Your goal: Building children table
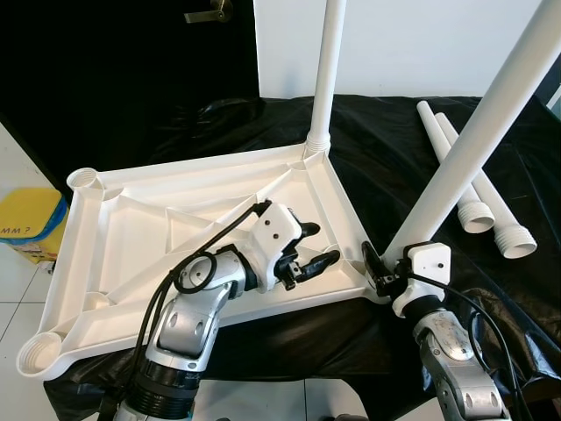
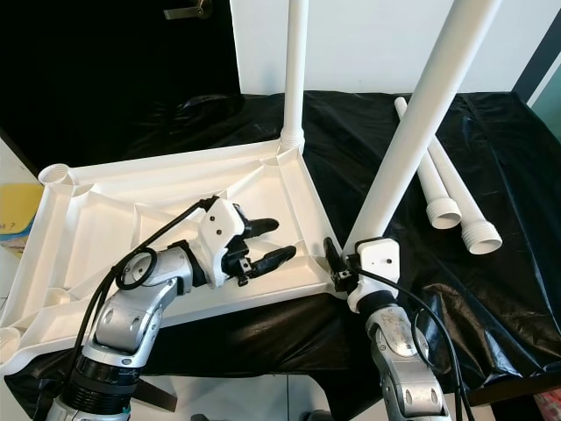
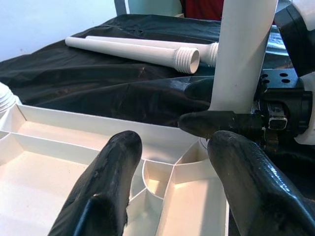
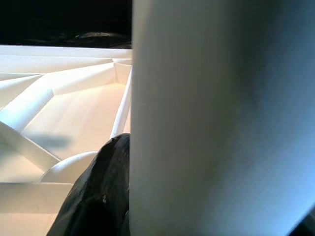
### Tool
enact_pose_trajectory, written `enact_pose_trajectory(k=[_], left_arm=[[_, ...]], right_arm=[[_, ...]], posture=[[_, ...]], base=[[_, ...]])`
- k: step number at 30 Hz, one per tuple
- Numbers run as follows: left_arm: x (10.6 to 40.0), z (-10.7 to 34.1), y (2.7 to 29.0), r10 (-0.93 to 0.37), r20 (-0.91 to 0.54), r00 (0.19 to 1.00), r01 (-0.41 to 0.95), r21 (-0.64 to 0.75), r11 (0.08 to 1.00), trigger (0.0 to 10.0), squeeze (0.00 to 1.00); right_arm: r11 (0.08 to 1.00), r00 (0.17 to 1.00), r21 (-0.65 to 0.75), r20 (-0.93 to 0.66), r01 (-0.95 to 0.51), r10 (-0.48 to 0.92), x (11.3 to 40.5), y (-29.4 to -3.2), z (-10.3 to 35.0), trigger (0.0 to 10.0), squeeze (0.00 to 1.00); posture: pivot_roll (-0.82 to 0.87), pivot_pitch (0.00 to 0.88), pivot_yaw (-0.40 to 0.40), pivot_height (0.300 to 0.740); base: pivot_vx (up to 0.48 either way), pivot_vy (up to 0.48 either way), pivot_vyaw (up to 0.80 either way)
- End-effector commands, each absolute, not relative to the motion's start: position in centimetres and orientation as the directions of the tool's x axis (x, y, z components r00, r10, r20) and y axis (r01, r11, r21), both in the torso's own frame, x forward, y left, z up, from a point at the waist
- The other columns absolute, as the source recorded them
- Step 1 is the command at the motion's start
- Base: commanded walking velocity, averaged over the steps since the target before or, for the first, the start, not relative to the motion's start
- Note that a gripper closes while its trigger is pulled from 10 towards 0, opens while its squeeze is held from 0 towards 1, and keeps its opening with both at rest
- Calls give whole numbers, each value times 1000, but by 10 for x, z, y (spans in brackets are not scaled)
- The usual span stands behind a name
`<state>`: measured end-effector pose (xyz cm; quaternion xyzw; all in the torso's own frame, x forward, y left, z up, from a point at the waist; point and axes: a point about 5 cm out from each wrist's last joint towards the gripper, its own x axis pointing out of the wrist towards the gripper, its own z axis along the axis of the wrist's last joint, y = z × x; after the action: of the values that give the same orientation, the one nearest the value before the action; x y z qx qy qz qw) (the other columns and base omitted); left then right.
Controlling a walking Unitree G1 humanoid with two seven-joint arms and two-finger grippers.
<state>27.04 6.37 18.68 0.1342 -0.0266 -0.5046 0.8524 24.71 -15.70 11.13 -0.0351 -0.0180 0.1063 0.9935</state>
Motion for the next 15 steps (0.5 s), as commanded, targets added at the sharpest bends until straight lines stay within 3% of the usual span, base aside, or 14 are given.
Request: enact_pose_trajectory(k=[1, 7, 10, 15], left_arm=[[275, 186, 63, -834, -73, 547, 818, 260, 514, 10000, 0], [275, 187, 62, -834, -71, 547, 817, 260, 514, 10000, 0], [276, 188, 61, -834, -62, 549, 815, 261, 517, 10000, 0], [277, 188, 60, -838, -61, 543, 819, 259, 512, 10000, 0]], right_arm=[[976, 936, -31, -291, -216, 198, 226, -162, 54, 10000, 0], [970, 941, -58, -262, -238, 215, 225, -162, 58, 10000, 0], [985, 979, -16, -116, -170, 168, 215, -170, 65, 10000, 0], [996, 994, -9, -66, -91, 90, 207, -178, 66, 10000, 0]], posture=[[-205, 89, 46, 740], [-205, 88, 44, 740], [-219, 96, 44, 740], [-234, 109, 64, 740]], base=[[0, 0, 0], [0, 0, 0], [0, 0, 0], [0, 0, 0]])
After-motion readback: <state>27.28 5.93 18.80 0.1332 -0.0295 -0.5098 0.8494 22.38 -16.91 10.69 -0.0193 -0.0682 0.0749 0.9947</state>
